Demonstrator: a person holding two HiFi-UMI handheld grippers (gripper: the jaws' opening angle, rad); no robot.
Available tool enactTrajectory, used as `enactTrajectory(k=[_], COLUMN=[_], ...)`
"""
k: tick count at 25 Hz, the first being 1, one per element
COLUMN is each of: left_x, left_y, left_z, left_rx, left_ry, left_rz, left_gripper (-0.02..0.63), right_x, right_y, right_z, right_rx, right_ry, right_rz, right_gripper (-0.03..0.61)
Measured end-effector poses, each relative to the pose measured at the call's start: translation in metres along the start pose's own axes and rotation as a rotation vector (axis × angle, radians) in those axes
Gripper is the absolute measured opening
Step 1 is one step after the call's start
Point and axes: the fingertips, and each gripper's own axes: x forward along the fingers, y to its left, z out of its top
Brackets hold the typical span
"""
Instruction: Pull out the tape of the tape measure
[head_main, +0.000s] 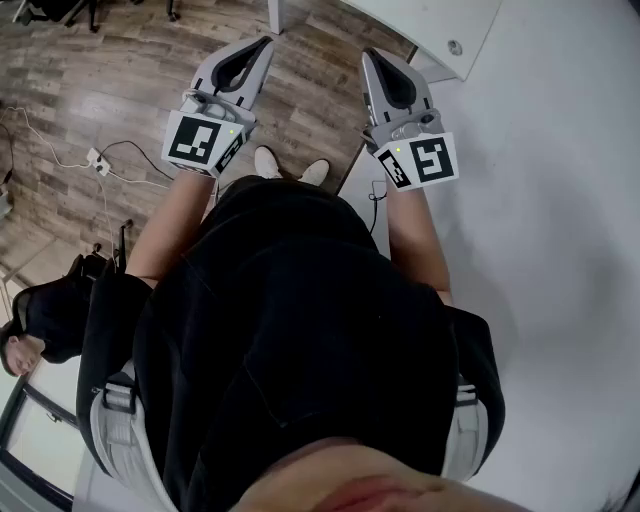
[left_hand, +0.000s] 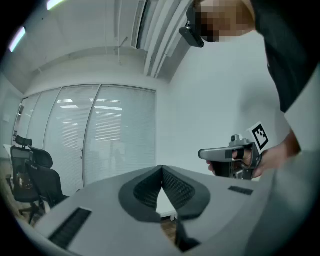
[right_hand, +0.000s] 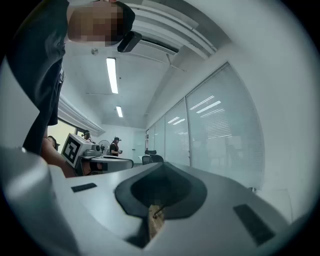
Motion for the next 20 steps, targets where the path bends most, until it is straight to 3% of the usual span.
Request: enactTrajectory(k=[12,20], left_x=[-0.021,-0.029], left_y=[-0.005,-0.004], left_z=[-0.011,-0.017], left_rx=[0.006,0.009], left_ry=[0.018,0.017], left_rz=[0.003,0.005], left_gripper=[0.011,0.011], right_x=[-0.011,-0.012], right_y=[0.008,0.018], right_z=[-0.015,-0.026], right_rx=[0.030,0.042], right_ry=[0.005,0.017], right_rz=[-0.038,-0.012], right_gripper=[-0.003,0.003])
